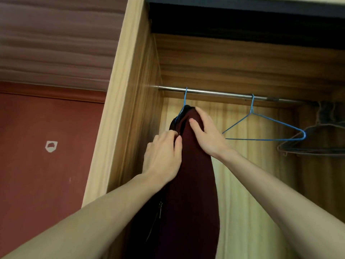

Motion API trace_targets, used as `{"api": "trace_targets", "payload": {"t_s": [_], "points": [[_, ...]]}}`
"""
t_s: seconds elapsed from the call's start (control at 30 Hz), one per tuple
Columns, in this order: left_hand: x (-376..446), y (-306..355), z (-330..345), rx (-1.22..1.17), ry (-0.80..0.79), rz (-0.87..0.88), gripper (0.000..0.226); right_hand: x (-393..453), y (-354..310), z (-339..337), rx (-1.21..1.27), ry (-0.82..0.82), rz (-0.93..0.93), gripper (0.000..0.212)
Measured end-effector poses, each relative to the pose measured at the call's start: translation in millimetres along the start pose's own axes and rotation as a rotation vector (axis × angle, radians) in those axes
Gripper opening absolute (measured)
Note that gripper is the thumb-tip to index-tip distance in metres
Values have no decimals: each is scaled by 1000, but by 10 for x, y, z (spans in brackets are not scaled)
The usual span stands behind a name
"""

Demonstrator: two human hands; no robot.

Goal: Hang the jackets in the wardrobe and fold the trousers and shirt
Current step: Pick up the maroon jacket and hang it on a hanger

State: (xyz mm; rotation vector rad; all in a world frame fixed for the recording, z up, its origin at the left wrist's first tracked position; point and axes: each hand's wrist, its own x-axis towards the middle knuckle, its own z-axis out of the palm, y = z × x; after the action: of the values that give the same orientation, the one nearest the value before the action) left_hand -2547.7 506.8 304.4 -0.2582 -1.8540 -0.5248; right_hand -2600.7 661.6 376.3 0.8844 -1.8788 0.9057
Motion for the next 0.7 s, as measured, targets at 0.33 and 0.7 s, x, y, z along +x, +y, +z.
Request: {"api": "trace_targets", "payload": {"t_s": [0.33, 0.7], "points": [[-1049, -63, -303, -150, -261, 106, 46, -1597, -382, -248, -318, -95, 217, 64], [-2429, -33, -217, -209, -357, 262, 48, -3708, -938, -607, -818, -162, 345, 65]]}}
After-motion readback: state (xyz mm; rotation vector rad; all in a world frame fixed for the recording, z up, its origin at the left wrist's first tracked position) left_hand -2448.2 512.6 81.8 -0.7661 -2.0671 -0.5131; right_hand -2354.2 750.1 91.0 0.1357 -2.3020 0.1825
